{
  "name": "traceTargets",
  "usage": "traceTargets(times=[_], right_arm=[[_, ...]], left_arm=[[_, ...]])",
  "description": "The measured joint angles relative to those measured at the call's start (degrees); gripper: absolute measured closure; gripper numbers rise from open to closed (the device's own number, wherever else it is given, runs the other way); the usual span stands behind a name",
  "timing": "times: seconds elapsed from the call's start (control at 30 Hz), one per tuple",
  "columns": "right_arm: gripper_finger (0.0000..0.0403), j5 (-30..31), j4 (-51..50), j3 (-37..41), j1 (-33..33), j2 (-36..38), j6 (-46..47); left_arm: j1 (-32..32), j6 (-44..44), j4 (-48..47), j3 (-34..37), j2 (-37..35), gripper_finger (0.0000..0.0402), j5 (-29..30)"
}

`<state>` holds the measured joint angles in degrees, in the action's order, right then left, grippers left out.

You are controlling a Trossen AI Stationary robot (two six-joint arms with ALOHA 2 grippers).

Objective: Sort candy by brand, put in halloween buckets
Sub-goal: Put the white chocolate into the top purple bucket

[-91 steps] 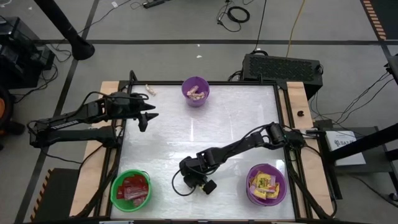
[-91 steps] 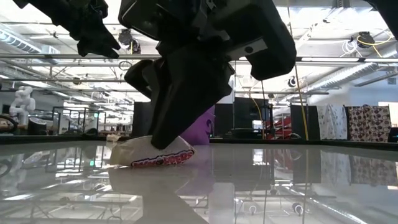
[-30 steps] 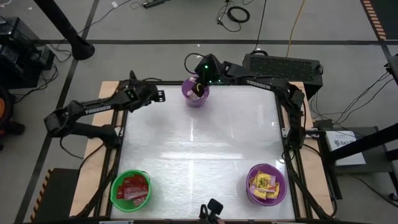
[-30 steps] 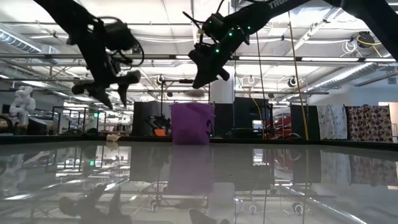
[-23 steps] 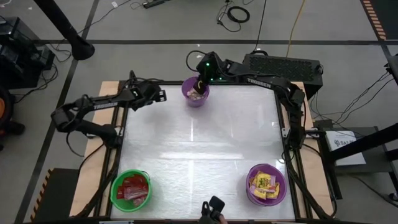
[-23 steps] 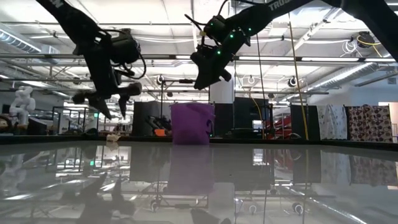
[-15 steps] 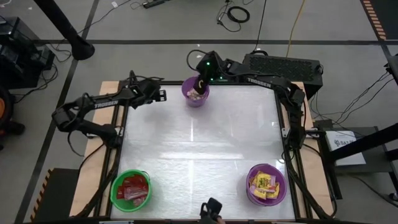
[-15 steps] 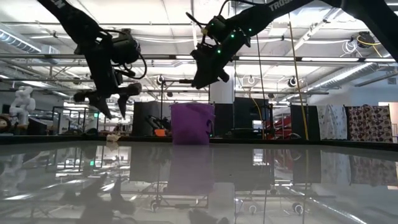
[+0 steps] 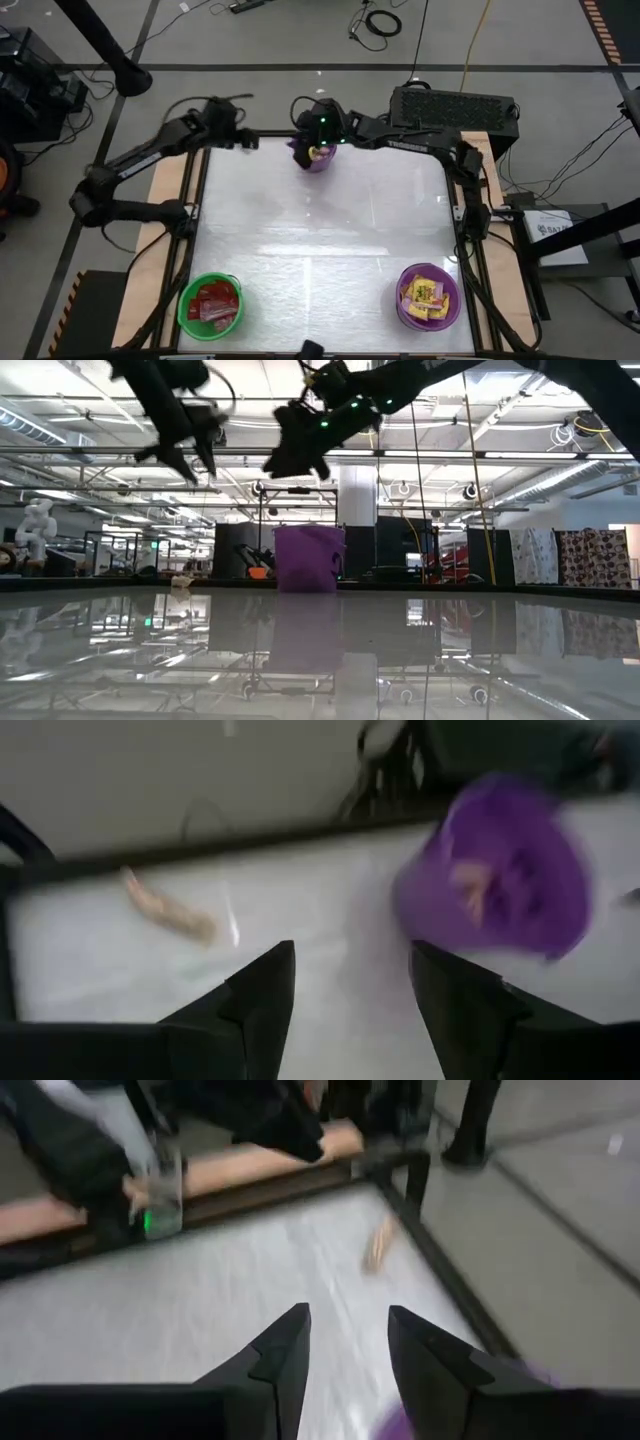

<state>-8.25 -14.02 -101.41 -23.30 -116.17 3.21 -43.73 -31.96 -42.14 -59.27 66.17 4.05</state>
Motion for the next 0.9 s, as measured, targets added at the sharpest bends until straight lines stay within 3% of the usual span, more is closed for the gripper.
traceTargets(times=[0.13, 0.37, 0.43, 0.53, 0.7, 0.9], right_arm=[[0.0273, -0.18, 3.16, -6.41, 0.31, -5.09, -0.18], [0.0273, -1.2, -4.93, -33.76, 0.12, -25.32, -0.45], [0.0273, -2.73, 5.91, -28.85, 0.11, -25.89, 1.6], [0.0273, -3.87, 11.41, -27.16, 0.18, -27.54, 4.45], [0.0273, -3.76, 10.85, -27.27, 1.14, -28.72, 3.24], [0.0273, -4.13, -1.54, -28.69, 1.07, -23.05, 2.97]], left_arm=[[-0.04, 1.11, -0.39, -2.91, -6.13, 0.0198, 5.44], [-0.17, 0.83, -5.61, -2.96, -13.45, 0.0198, 8.51], [-0.13, 0.71, -8.28, -2.96, -14.29, 0.0198, 8.65], [-0.15, -0.63, -12.4, -2.92, -14.7, 0.0198, 9.22], [-0.18, 1.94, -14.5, -2.68, -12.91, 0.0198, 11.21], [-6.02, 6.53, -12.39, -2.61, 0.7, 0.0199, 11.09]])
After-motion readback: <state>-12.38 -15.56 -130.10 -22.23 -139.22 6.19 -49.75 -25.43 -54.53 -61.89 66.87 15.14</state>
